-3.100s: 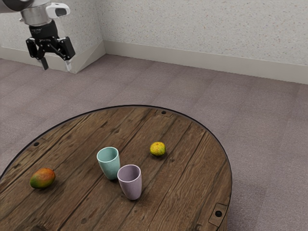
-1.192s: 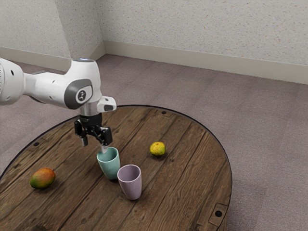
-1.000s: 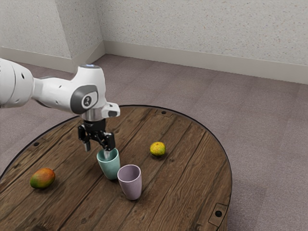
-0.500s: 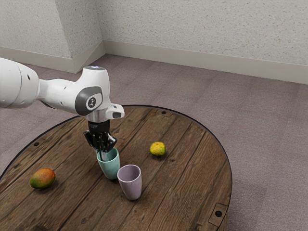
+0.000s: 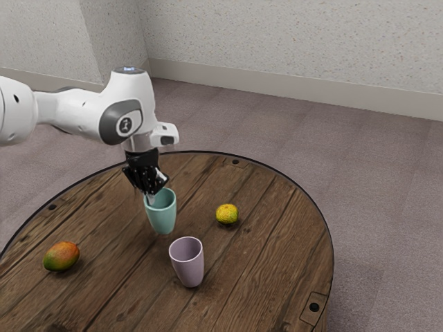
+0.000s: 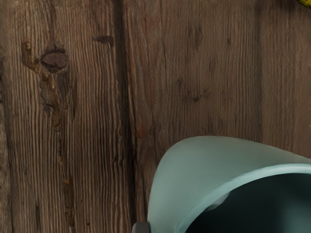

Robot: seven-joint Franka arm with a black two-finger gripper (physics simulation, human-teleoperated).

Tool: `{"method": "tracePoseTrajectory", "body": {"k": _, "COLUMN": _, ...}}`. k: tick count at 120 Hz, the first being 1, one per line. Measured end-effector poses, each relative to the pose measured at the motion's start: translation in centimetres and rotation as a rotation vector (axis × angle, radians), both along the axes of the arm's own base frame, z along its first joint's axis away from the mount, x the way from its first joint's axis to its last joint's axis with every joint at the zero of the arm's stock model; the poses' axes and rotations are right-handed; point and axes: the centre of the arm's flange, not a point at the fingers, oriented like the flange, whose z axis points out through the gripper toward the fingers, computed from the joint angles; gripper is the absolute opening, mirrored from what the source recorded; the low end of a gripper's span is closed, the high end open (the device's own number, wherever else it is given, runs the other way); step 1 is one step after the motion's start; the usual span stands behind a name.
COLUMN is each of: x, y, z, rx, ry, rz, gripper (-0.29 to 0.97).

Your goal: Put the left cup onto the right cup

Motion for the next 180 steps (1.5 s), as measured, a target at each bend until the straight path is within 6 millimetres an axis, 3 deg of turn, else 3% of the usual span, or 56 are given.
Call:
{"method": "tracePoseTrajectory", "body": {"k": 9, "x": 0.1, "y": -0.3, "z": 2.1, "rx": -0.001, "ry": -0.022, "rz": -0.005, "gripper": -0.1}}
{"method": "tracePoseTrajectory", "body": {"k": 41, "x": -1.0, "y": -2.7, "z": 6.2, "rx": -0.011, "ry": -0.045, "rz": -0.047, "gripper": -0.11}}
{"method": "tracePoseTrajectory", "body": {"k": 59, "x": -1.4, "y": -5.2, "z": 7.5, "rx": -0.017, "ry": -0.049, "rz": -0.09, "gripper": -0.11}}
{"method": "tracePoseTrajectory", "body": {"k": 83, "x": -2.2, "y": -9.9, "z": 8.0, "rx": -0.028, "ry": -0.041, "rz": -0.171, "gripper": -0.11}}
{"method": "tracePoseTrajectory", "body": {"k": 113, "x": -6.1, "y": -14.9, "z": 8.1, "rx": -0.025, "ry": -0.008, "rz": -0.271, "gripper": -0.11}}
{"method": "tracePoseTrajectory", "body": {"k": 121, "x": -6.8, "y": -14.4, "z": 7.9, "rx": -0.023, "ry": -0.002, "rz": -0.263, "gripper": -0.11}}
{"method": "tracePoseTrajectory", "body": {"k": 139, "x": -7.1, "y": -9.6, "z": 8.0, "rx": -0.019, "ry": -0.003, "rz": -0.172, "gripper": -0.11}}
{"method": "tracePoseTrajectory", "body": {"k": 163, "x": -7.5, "y": -10.0, "z": 8.0, "rx": -0.019, "ry": -0.003, "rz": -0.18, "gripper": -0.11}}
{"method": "tracePoseTrajectory", "body": {"k": 180, "x": -7.2, "y": -10.3, "z": 6.7, "rx": -0.023, "ry": 0.02, "rz": -0.181, "gripper": -0.11}}
